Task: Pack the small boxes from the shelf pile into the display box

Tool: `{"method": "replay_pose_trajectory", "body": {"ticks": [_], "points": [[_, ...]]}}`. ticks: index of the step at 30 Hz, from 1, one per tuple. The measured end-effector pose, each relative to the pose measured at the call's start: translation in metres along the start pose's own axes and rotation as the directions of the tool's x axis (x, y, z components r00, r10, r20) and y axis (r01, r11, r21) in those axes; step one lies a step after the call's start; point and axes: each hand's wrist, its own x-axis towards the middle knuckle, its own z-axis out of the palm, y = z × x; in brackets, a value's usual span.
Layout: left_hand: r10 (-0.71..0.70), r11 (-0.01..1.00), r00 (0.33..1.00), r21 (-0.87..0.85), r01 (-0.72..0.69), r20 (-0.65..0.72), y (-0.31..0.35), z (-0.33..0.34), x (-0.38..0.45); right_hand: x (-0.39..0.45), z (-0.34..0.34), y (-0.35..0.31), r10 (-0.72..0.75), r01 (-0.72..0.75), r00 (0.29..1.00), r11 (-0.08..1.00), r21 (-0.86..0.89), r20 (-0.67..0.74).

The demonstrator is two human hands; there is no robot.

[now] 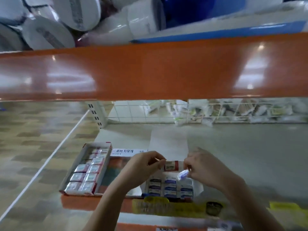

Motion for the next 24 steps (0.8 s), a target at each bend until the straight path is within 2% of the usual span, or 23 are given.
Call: {"method": "replay_pose_trajectory", "body": {"ticks": [7,15,19,24], "points": [[0.091,0.995,0.992,0.023,-0.093,0.085,-0.004,0.004,0.008,-0.009,0.003,-0.02,0.091,-0.092,0.996,0.985,-0.145,-0.013],[0.052,0.995,0.997,-0.09,-0.048,0.05,-0.002,0.016,0.004,-0.009,0.005,-0.021,0.153,-0.15,0.986,0.988,-0.043,0.069],[0.04,0.995,0.999,-0.096,-0.036,0.037,0.002,0.018,0.001,-0.01,0.005,-0.019,0.11,-0.107,0.992,0.994,-0.037,0.066],[0.025,0.988,0.998,-0.151,-0.033,-0.06,-0.003,0.002,-0.011,-0.005,-0.005,-0.013,0.029,-0.029,0.999,1.0,0.002,0.032]]}}
